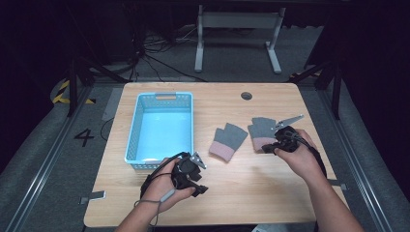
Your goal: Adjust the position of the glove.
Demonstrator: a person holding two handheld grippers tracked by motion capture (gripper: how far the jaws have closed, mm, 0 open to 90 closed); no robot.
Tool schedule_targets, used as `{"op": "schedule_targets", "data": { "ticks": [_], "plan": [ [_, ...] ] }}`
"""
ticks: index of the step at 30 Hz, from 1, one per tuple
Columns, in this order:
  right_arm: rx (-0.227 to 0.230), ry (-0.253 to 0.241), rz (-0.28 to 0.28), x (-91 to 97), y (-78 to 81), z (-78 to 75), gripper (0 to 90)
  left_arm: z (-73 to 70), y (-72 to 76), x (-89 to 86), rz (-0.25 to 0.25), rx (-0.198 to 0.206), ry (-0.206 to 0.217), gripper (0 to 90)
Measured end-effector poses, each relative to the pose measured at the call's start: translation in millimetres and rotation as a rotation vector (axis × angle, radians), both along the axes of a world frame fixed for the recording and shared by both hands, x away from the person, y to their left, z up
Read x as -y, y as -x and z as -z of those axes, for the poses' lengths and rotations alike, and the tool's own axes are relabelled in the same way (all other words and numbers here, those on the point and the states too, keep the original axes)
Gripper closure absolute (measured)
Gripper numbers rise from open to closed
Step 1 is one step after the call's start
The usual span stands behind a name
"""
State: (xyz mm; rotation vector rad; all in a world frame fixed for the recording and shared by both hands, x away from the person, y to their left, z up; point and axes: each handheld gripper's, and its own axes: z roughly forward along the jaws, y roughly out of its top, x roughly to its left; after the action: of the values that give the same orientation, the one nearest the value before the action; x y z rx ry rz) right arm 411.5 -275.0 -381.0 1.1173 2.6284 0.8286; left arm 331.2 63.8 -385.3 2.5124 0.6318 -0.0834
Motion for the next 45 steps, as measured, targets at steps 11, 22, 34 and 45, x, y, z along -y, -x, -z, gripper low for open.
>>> {"op": "schedule_targets", "data": {
  "ticks": [11,22,34,45],
  "plan": [
    [-0.007,-0.007,-0.088,-27.5,0.1,-3.5,90.0,-1.8,0.5,0.2,0.011,-0.014,-0.011,52.0],
    [-0.01,-0.082,-0.226,-56.8,-0.8,2.9,90.0,-2.7,-1.1,1.5,0.019,-0.016,-0.007,51.6],
    [-0.028,-0.054,-0.284,-104.6,-27.1,21.5,89.9,-1.8,-2.3,-1.3,0.019,-0.023,0.002,52.1],
    [-0.042,0.004,-0.294,-121.2,-43.0,43.4,89.9,-1.1,-2.6,-1.6,0.019,-0.025,-0.003,51.2]
  ]
}}
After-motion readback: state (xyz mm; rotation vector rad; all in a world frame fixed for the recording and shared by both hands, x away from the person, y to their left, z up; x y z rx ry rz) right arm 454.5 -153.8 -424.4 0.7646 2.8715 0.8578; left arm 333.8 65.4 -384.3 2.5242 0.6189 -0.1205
